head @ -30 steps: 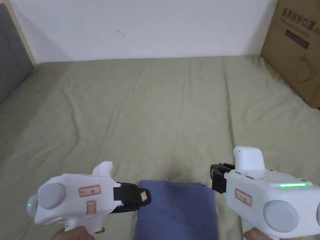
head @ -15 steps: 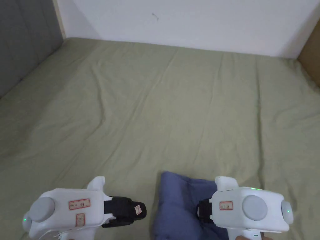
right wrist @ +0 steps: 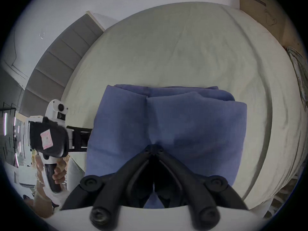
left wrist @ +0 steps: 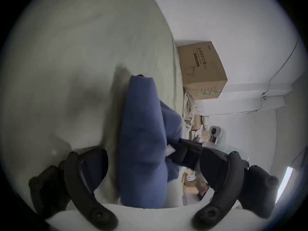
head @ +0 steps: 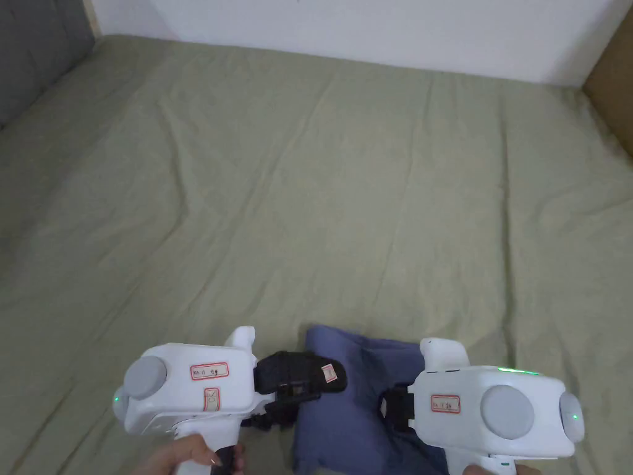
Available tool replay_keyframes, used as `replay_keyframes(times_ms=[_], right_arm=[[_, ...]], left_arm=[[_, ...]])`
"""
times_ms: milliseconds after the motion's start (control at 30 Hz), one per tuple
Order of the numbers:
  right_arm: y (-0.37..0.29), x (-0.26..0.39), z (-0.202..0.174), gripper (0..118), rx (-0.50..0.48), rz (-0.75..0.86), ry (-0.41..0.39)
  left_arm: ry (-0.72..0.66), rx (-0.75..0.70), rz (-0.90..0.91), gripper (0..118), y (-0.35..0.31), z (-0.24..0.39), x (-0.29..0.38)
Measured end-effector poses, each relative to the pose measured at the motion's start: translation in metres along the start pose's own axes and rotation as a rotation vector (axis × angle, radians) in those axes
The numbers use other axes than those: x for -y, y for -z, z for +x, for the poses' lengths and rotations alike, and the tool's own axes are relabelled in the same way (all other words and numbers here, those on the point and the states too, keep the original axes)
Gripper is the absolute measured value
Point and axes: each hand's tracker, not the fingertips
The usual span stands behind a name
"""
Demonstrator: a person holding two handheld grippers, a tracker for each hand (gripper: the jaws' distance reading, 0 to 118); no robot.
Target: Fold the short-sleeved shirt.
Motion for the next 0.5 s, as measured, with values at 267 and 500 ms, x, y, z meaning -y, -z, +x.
replay_keyframes(times_ms=[267, 500], right_arm=[[0.0, 0.0, 0.001, 1, -0.004, 0.0, -0.002], [-0.007, 0.001, 0.003, 1, -0.023, 0.019, 0.048]], left_arm=[[0.018, 0.062, -0.052, 98, 0.036, -0.003, -0.007], [-0.064, 0.003, -0.073, 24, 0.027, -0.024, -0.013]])
